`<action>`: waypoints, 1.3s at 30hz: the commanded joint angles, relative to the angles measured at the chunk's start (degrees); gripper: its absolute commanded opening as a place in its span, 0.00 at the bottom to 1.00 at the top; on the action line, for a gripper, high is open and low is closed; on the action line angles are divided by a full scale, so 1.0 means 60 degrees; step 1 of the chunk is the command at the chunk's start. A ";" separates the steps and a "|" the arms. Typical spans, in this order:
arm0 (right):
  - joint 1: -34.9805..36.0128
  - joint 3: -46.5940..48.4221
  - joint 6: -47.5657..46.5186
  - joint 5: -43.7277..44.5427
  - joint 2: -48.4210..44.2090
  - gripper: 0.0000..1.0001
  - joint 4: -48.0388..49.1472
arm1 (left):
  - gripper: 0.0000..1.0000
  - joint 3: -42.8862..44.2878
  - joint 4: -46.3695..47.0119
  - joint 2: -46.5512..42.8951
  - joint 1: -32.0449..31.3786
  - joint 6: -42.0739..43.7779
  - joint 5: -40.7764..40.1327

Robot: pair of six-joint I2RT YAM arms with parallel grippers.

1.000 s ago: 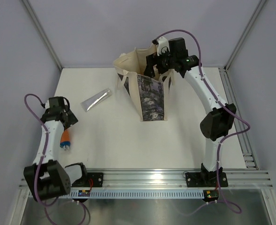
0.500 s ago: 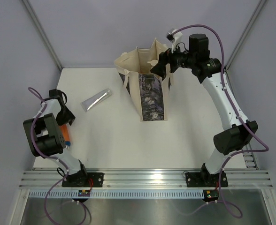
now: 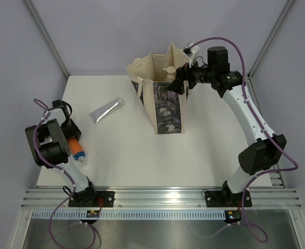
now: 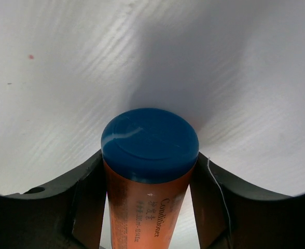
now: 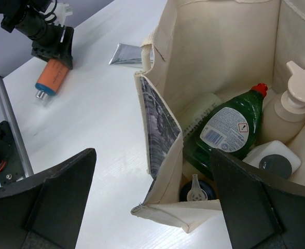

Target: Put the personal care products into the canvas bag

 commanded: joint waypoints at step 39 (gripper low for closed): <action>0.6170 -0.1542 -0.1386 0.5406 0.3332 1.00 0.2583 | 0.00 -0.4642 0.8148 -0.3005 -0.2056 -0.4657 1.1858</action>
